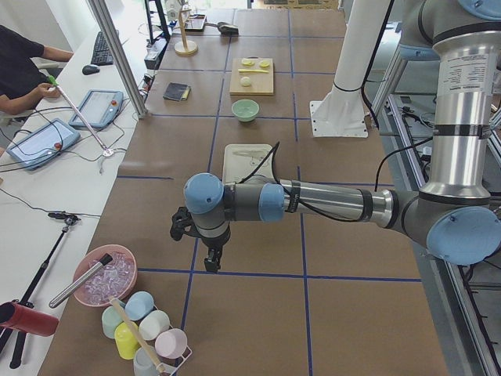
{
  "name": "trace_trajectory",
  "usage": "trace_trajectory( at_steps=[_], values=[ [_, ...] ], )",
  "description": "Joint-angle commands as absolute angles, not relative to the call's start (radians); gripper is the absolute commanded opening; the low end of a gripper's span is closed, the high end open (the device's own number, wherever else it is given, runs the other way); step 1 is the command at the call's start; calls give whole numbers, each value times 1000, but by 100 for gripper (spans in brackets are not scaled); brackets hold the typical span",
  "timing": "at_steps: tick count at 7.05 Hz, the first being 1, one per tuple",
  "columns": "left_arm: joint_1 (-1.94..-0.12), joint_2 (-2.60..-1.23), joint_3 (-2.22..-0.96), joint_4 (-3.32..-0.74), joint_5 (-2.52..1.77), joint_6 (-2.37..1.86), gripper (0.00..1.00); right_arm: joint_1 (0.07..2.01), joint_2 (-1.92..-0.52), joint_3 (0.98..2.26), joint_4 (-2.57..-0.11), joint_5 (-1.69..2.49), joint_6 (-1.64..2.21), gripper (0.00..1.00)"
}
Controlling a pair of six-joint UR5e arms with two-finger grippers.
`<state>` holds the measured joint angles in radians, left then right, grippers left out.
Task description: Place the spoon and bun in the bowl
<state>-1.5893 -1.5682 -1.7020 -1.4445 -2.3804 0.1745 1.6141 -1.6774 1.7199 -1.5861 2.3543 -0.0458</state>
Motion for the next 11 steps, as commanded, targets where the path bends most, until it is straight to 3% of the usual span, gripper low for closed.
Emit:
trace_trajectory(
  at_steps=[1, 5, 9, 11],
  values=[
    [-1585, -1626, -1750, -1451, -2379, 173, 100, 1612, -1669, 1727, -1585, 2358, -40, 100],
    [-1396, -1710, -1914, -1477, -2341, -209, 100, 1611, -1666, 1739, -1585, 2413, -40, 100],
    [-1117, -1724, -1907, -1770, -2324, -611, 100, 1606, -1584, 1749, -1594, 2448, -40, 100],
    [-946, -1819, -1899, -1778, -2179, -829, 100, 1582, -1585, 1752, -1589, 2451, -35, 100]
  ],
)
